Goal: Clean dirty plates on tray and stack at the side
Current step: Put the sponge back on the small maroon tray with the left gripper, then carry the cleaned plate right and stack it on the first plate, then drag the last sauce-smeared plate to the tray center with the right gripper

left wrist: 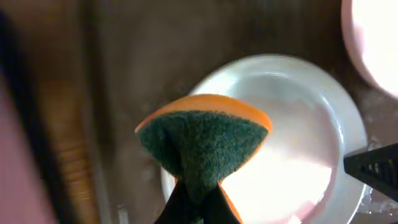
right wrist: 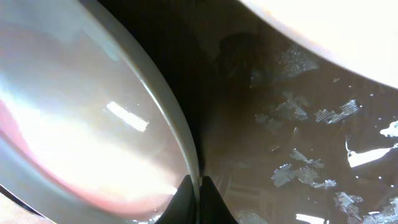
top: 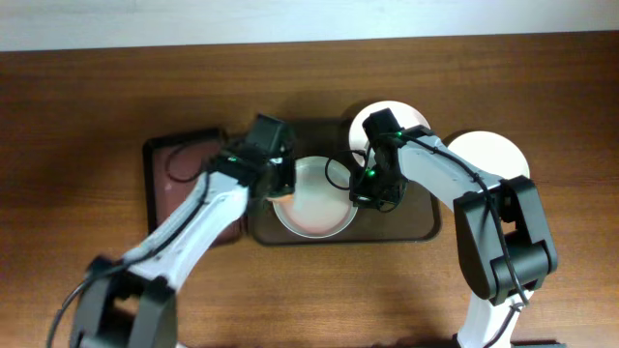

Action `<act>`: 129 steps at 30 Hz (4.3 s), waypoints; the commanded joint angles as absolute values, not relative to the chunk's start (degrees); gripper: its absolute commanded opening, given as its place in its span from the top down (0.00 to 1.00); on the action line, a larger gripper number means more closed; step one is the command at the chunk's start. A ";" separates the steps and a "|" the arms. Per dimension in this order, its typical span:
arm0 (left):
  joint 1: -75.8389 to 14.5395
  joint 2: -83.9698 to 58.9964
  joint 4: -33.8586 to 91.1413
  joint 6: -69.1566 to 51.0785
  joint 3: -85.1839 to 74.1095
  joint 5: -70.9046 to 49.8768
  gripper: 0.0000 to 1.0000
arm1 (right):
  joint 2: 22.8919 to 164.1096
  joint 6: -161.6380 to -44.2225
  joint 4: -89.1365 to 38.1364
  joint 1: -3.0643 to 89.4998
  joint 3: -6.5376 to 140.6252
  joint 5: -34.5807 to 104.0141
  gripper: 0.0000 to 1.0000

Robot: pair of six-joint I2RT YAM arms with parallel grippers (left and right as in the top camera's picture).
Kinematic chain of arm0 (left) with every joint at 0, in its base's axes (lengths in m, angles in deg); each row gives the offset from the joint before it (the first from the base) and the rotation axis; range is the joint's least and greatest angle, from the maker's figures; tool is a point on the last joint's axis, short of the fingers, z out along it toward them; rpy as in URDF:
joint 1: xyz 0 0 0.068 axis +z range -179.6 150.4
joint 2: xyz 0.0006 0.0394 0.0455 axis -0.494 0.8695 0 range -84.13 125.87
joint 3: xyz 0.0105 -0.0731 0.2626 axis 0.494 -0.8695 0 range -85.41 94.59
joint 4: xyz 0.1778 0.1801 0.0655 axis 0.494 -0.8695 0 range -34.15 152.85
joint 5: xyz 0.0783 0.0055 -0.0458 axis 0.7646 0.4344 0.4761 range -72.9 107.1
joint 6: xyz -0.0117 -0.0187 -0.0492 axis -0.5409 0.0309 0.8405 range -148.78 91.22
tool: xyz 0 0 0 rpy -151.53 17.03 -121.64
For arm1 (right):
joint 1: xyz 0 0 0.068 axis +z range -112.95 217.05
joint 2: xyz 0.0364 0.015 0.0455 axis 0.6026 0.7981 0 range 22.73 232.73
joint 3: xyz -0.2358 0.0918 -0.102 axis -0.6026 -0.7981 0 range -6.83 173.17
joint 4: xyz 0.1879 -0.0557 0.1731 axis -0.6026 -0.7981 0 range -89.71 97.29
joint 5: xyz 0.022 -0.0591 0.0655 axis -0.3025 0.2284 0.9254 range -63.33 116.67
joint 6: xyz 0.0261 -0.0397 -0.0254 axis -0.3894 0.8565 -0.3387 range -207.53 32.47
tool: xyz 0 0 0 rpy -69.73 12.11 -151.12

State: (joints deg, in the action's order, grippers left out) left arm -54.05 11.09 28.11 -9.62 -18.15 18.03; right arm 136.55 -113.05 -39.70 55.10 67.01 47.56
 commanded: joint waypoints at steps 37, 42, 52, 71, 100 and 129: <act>-45.59 21.29 19.67 -17.51 -21.62 24.52 0.48 | 135.59 -113.25 -39.85 55.05 67.36 47.05 0.96; -45.57 21.29 23.38 -15.39 -25.56 24.63 1.00 | 135.59 -113.25 -39.89 55.05 67.36 47.05 0.96; -44.45 21.03 29.77 -15.39 -20.53 25.86 0.18 | 135.59 -113.25 -39.87 55.05 67.36 47.05 0.96; -38.57 13.14 20.06 -15.37 -18.94 20.92 0.00 | 129.93 -104.22 -51.02 55.18 80.78 26.68 0.96; -38.57 13.14 20.08 -15.37 -18.94 20.92 0.00 | 125.18 -115.32 -55.13 36.04 84.21 29.57 0.96; -54.75 21.23 34.29 -8.42 -18.94 19.43 1.00 | 125.36 -101.27 -51.89 21.72 71.89 40.00 0.52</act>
